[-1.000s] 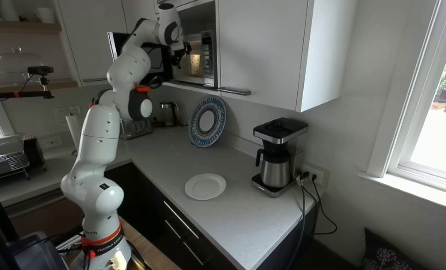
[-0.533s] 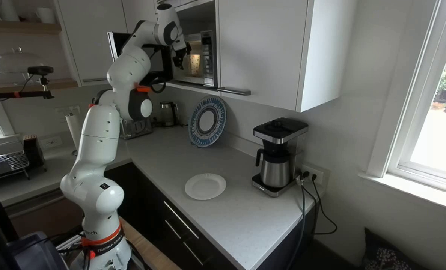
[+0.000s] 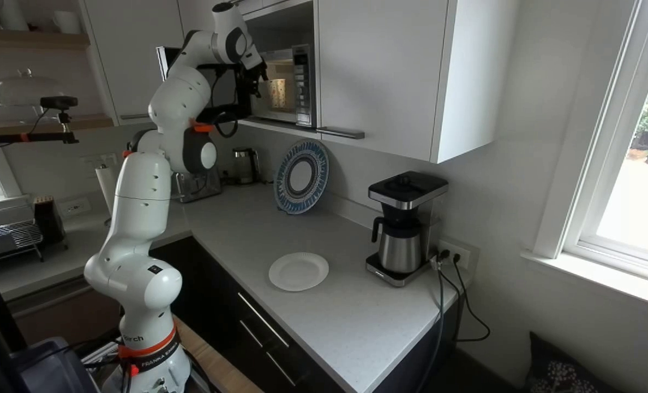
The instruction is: Put the cup in the microwave upright
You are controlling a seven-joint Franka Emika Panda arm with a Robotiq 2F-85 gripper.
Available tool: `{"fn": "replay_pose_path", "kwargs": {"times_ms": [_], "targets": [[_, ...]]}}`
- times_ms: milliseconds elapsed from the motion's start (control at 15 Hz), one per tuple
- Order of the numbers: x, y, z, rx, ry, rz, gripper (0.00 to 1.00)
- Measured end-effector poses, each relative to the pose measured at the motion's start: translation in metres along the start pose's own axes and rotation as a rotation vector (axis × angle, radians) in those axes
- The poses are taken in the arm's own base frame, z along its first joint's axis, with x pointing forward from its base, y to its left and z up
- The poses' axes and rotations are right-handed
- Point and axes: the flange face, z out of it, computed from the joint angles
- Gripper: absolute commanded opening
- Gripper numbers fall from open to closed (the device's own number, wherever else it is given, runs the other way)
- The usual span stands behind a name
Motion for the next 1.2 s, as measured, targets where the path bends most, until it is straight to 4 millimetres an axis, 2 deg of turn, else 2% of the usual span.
{"fn": "replay_pose_path", "kwargs": {"times_ms": [600, 1200], "targets": [[0.002, 0.000, 0.003, -0.004, 0.017, -0.007, 1.00], [-0.005, 0.001, -0.008, -0.006, 0.158, -0.160, 1.00]]}}
